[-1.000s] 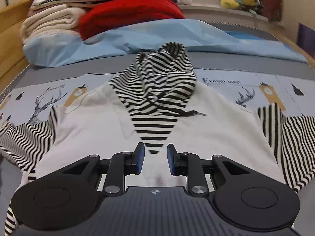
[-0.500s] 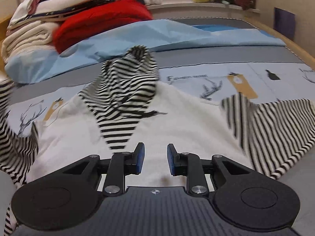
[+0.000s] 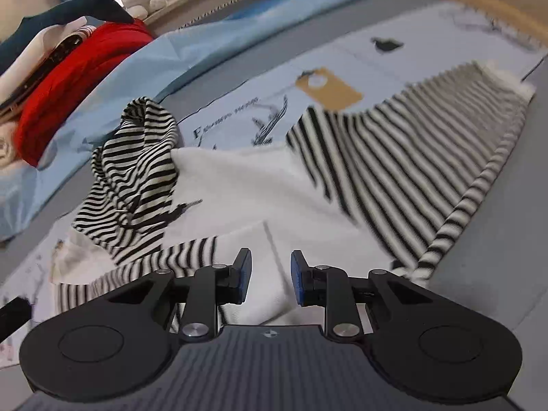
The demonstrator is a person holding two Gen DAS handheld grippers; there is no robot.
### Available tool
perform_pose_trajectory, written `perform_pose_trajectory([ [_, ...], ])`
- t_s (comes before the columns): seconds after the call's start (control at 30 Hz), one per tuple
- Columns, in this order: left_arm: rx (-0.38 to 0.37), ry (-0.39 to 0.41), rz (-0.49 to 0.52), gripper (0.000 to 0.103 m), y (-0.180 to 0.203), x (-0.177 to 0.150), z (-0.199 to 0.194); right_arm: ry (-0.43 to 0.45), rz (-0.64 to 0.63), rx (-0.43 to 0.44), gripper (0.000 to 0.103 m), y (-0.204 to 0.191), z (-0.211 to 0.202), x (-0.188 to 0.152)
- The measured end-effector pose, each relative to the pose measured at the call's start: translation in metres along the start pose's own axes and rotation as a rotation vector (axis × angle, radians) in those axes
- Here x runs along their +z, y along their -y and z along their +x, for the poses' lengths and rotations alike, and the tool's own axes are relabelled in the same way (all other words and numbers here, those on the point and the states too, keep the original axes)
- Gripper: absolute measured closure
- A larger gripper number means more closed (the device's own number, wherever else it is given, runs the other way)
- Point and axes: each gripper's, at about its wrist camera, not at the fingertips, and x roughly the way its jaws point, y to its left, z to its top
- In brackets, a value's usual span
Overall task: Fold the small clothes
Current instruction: 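Carry the sleeve across the white body with the left tool and release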
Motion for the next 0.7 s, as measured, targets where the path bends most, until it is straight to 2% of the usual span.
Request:
perform_pose_trajectory([
  [0.1,0.074,0.01,-0.098,0.065,-0.057,0.008,0.007,-0.028,-0.001,0.016,0.074,0.001,0.01,-0.002],
  [0.17,0.133,-0.051,-0.15,0.066,-0.088,0.01,0.017,-0.051,-0.011,0.011,0.071,0.0,0.017,-0.005],
  [0.23,0.178,-0.045,-0.212,0.066,-0.113,0.018,0.017,-0.083,-0.016,-0.003,0.071,0.003,0.028,-0.01],
  [0.33,0.223,-0.009,-0.253,0.066,-0.138,0.028,0.014,-0.119,-0.029,-0.008,0.071,0.006,0.043,-0.014],
  [0.43,0.246,-0.018,-0.284,0.066,-0.151,0.033,0.021,-0.142,-0.038,0.004,0.075,0.004,0.054,-0.018],
  [0.47,0.249,-0.021,-0.29,0.066,-0.153,0.033,0.023,-0.133,-0.057,0.0,0.09,0.001,0.054,-0.018],
  [0.5,0.252,-0.025,-0.29,0.066,-0.155,0.034,0.026,-0.114,-0.089,-0.013,0.094,-0.003,0.053,-0.019],
  [0.6,0.247,-0.032,-0.292,0.066,-0.156,0.035,0.028,-0.032,-0.123,0.008,0.096,-0.011,0.037,-0.016],
  [0.7,0.227,-0.04,-0.284,0.066,-0.156,0.032,0.027,0.082,-0.099,0.06,0.096,-0.015,0.003,-0.012],
])
